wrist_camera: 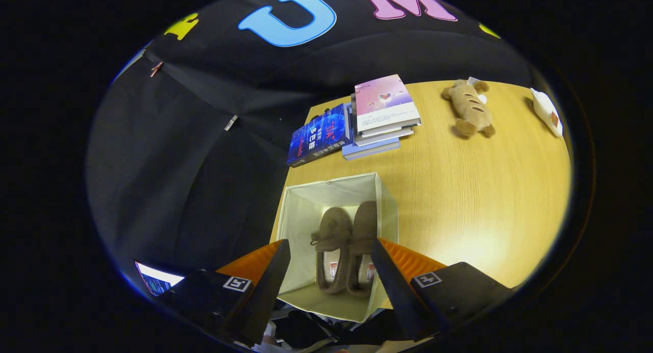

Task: Open the storage box then place both shoes into the box .Put the left shoe in first, then the right shoe, with the right side of both shoes facing outward in a uniform manner.

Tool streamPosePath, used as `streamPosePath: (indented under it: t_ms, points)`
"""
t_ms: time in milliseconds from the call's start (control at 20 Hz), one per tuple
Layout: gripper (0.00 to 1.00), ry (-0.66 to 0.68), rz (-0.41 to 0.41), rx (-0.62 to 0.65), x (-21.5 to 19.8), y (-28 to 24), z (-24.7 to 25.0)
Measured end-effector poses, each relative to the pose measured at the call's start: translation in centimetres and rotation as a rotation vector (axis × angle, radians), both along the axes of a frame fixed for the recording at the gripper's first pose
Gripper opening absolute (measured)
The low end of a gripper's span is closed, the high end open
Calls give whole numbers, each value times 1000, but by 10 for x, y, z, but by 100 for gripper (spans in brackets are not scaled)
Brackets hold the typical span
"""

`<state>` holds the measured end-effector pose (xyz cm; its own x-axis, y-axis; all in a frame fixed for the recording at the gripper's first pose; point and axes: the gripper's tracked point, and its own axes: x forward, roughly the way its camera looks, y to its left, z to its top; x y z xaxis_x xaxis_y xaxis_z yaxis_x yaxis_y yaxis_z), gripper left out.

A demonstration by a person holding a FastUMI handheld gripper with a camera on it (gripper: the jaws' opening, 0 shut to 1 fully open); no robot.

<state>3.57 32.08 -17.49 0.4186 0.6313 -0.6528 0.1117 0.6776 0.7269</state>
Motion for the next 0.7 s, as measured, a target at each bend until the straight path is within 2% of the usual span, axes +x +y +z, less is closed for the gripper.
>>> streamPosePath:
  t_ms: [250,700]
  points:
    - [99,-84,-81,-76,9,-56,-4]
    - [98,-239,-268,-268,20,-216,1]
